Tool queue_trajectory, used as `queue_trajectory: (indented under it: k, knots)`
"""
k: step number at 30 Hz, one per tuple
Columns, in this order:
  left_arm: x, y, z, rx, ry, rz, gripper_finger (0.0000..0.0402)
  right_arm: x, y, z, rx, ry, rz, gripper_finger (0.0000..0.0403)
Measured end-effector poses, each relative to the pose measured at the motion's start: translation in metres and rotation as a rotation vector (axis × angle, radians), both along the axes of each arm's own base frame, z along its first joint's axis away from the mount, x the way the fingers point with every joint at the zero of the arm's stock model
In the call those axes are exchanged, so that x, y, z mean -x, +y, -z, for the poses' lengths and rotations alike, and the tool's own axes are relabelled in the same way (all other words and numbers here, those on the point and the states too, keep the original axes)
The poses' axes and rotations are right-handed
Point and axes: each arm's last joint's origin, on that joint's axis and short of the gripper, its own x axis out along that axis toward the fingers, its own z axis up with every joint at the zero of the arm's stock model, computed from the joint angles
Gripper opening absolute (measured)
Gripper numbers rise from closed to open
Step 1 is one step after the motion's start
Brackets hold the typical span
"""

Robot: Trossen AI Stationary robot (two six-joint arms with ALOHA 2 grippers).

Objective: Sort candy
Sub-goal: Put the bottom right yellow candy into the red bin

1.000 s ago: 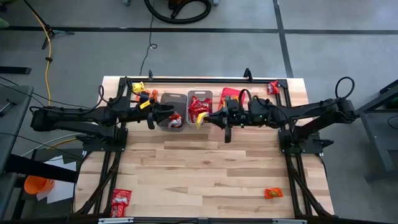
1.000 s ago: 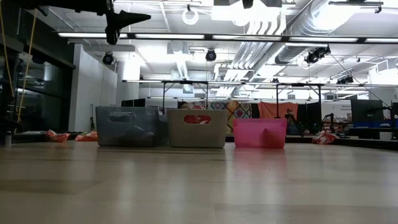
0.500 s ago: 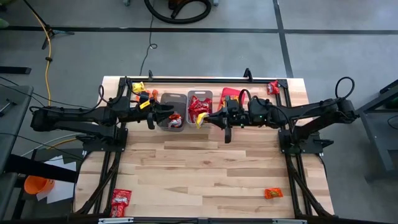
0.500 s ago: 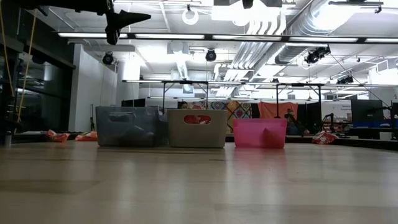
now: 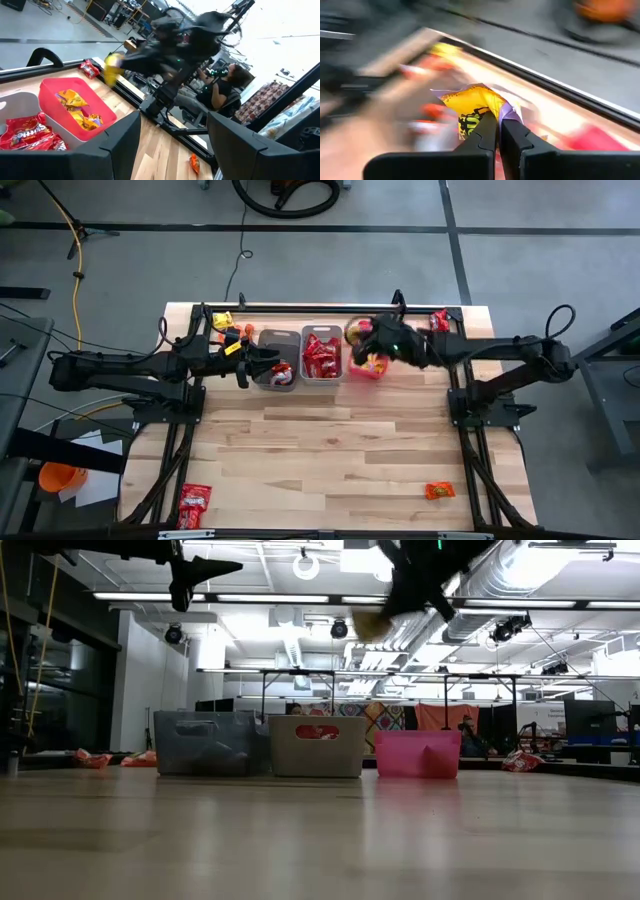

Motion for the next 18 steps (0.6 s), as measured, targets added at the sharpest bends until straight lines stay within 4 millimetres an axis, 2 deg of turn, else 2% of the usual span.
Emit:
queue_trajectory:
  k: [4,8,13,18]
  knots:
    - [0.000,0.000,0.000,0.000,-0.001,0.000,0.0213,0.018,-0.027,0.020,-0.096,0.180,0.171,0.0000]
    - [0.000,0.000,-0.003,0.006,-0.031,0.000,0.0213,0.020,-0.049,0.032,-0.173,0.228,0.207,0.0020]
    - [0.000,0.000,-0.005,0.003,-0.056,0.000,0.0213,0.012,-0.070,0.052,-0.246,0.266,0.170,0.0105]
    - [0.000,0.000,-0.006,0.002,-0.066,0.018,0.0213,0.009,-0.077,0.065,-0.270,0.322,0.124,0.0190]
